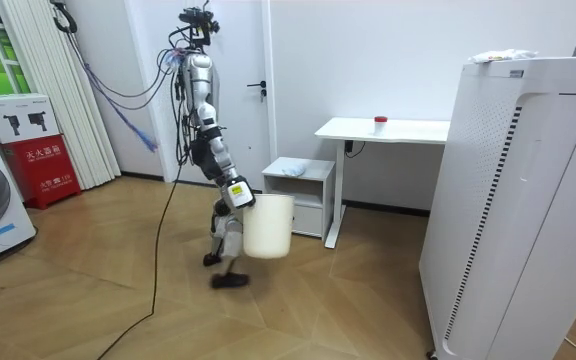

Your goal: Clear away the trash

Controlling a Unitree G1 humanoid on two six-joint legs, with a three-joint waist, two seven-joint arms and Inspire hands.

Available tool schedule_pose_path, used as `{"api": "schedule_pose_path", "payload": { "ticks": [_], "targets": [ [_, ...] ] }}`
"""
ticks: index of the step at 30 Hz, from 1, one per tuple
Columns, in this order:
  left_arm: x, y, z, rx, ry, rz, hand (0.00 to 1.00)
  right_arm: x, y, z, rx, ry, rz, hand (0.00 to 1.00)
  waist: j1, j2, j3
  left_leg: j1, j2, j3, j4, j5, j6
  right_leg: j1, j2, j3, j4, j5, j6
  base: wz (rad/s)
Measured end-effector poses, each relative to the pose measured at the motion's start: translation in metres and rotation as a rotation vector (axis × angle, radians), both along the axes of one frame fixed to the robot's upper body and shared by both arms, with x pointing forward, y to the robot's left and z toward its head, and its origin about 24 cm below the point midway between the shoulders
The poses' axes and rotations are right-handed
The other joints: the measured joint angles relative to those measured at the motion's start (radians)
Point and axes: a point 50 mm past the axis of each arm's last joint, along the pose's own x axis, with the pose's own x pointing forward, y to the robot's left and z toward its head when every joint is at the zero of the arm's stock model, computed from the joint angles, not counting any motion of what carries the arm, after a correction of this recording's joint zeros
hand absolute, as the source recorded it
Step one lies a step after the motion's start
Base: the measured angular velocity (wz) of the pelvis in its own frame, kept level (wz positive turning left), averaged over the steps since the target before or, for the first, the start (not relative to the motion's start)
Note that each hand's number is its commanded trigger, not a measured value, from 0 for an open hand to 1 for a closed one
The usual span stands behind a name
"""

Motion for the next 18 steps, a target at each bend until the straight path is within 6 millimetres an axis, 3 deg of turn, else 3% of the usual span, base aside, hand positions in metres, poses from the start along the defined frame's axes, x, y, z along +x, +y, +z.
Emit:
{"api": "schedule_pose_path", "payload": {
  "ticks": [2,6,10,12,18],
  "targets": [
    [0.005,-0.001,0.001,-0.004,-0.028,-0.010,0.00,0.004,0.001,0.000,0.001,-0.006,0.013,1.00,0.009,0.005,0.0000,0.005,0.015,-0.001,-0.030,0.010,-0.019,0.016,0.028,-0.012,-0.033,0.012,-0.017,0.13],
    [0.019,-0.003,0.004,0.003,-0.070,-0.024,0.00,0.015,0.007,0.000,0.025,-0.019,0.090,1.00,0.003,0.004,0.0061,0.007,0.035,-0.010,-0.061,0.025,-0.042,0.023,0.052,-0.023,-0.057,0.010,-0.029,0.11],
    [0.045,-0.009,0.011,0.011,-0.156,-0.055,0.00,0.033,0.013,0.003,0.025,-0.061,0.139,1.00,-0.001,0.004,0.0214,-0.009,0.051,-0.018,-0.057,0.026,-0.046,0.020,0.055,-0.041,-0.070,0.013,-0.039,0.04],
    [0.071,-0.015,0.020,0.023,-0.249,-0.067,0.00,0.048,0.016,0.006,0.017,-0.085,0.172,1.00,-0.002,0.004,0.0237,-0.050,0.049,-0.017,-0.041,0.026,-0.046,-0.019,0.054,-0.047,-0.062,0.015,-0.042,0.03],
    [0.118,-0.020,0.043,0.074,-0.413,-0.085,0.00,0.071,0.025,0.010,0.011,-0.114,0.270,1.00,0.000,0.014,0.0335,-0.121,0.039,-0.019,-0.006,0.026,-0.046,-0.086,0.039,-0.055,-0.028,0.019,-0.045,0.02]
  ]
}}
